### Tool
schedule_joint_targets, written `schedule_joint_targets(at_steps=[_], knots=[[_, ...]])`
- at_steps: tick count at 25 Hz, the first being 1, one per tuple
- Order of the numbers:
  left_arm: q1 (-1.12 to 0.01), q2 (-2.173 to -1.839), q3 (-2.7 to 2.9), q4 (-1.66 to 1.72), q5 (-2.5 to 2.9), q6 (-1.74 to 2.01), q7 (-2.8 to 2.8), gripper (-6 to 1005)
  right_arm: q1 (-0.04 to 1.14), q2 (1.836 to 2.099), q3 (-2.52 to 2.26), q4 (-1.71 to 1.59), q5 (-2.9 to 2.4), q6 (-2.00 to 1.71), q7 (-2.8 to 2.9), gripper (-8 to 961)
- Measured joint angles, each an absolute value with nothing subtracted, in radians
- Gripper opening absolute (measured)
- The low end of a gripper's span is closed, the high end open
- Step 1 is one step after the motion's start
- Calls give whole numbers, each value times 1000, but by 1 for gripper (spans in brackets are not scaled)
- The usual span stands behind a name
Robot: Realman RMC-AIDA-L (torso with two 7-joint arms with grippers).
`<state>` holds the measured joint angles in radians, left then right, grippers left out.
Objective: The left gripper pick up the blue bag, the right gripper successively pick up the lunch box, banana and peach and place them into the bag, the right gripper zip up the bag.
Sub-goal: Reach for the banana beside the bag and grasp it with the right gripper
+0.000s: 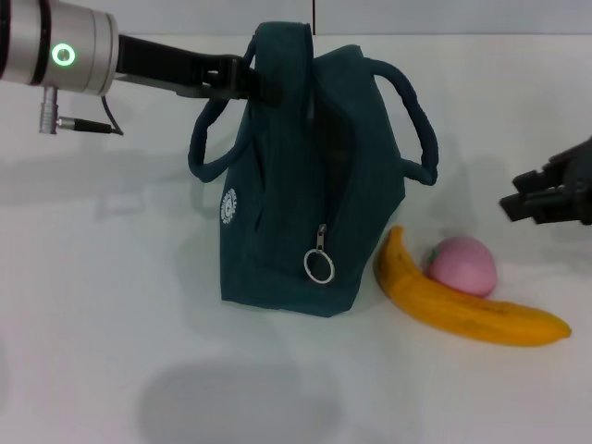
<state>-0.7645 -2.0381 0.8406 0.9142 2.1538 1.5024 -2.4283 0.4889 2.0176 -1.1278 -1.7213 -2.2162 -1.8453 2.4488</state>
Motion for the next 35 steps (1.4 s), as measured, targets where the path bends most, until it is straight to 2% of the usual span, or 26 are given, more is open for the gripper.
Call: schedule_joint_targets(at_steps=[6,17,26,35], knots=[[-764,-2036,841,914,2129,1500,-2428,50,595,2019,-1186,-1590,-2230,-1839,2502,313],[-762,-2029,841,914,2123,1507,-2437,49,727,2017,-1294,-1398,-2314,-1816,2586,700],[-762,-2025,839,914,2123,1501,-2438,49,753,2017,-1310,-1405,-2393,-1943,2675,693],[-757,-2025,816,914,2123,1498,-2437,49,693,2016,-1338,-1420,-2461,-1976,2704,691]])
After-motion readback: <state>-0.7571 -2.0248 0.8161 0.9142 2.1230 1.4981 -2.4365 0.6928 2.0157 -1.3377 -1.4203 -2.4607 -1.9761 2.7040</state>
